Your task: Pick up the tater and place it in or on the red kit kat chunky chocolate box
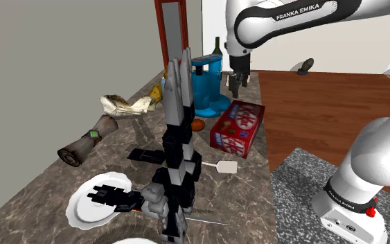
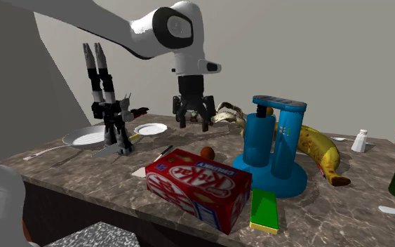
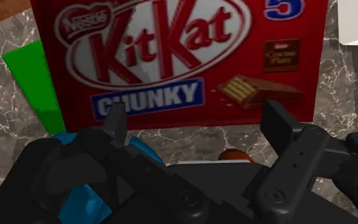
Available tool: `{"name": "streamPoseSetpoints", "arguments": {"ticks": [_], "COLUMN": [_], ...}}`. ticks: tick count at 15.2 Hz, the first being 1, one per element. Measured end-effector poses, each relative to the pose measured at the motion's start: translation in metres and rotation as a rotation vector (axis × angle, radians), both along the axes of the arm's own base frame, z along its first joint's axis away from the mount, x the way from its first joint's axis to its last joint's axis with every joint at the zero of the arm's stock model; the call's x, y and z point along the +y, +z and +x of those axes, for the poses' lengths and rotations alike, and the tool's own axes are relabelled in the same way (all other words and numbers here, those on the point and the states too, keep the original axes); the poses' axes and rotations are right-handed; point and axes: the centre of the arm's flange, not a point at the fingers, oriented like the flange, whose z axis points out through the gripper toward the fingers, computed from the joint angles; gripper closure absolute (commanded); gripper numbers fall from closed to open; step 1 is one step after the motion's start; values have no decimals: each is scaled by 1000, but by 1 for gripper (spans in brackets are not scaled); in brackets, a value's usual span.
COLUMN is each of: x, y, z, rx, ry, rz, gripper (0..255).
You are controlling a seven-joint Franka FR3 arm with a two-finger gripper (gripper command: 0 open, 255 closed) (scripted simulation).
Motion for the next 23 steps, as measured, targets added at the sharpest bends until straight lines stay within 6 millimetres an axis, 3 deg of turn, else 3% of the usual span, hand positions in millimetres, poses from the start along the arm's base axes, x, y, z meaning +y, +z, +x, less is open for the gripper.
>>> {"name": "streamPoseSetpoints", "arguments": {"ticks": [9, 14, 20, 23], "x": [70, 113, 165, 167], "y": [-62, -100, -150, -164], "z": [95, 136, 174, 175], "rx": [82, 128, 178, 182], "ry": [206, 321, 448, 458], "rz": [-62, -96, -134, -138], "gripper": [0, 0, 0, 0]}}
